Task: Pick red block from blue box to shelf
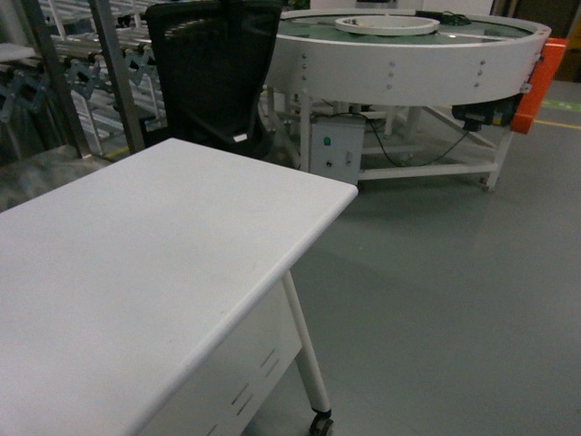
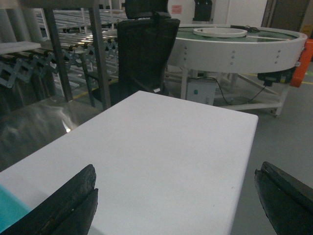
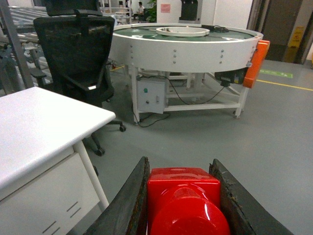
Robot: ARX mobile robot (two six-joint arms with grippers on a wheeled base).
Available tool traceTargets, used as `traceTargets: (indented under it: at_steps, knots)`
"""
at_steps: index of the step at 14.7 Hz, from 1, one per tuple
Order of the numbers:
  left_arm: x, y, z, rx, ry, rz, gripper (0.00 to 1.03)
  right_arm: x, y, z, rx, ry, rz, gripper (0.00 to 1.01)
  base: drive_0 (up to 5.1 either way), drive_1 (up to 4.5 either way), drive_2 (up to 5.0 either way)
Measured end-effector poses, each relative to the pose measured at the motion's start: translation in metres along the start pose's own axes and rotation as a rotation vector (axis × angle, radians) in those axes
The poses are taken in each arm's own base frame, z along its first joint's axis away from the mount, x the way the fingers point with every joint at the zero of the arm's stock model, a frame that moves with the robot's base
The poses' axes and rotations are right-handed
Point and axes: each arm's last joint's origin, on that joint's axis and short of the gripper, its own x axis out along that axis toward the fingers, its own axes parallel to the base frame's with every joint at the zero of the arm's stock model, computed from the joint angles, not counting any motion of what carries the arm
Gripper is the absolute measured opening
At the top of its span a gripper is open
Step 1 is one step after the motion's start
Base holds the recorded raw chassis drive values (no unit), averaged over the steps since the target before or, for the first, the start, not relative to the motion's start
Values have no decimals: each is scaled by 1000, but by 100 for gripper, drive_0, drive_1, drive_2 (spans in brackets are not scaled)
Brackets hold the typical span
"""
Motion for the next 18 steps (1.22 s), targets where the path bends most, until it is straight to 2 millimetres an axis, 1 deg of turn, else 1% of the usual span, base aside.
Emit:
traceTargets:
  at_steps: [18]
  knots:
    - [0,0,0,0,0,0,98,0,0,0,0,0,0,28,-147,-147,-147]
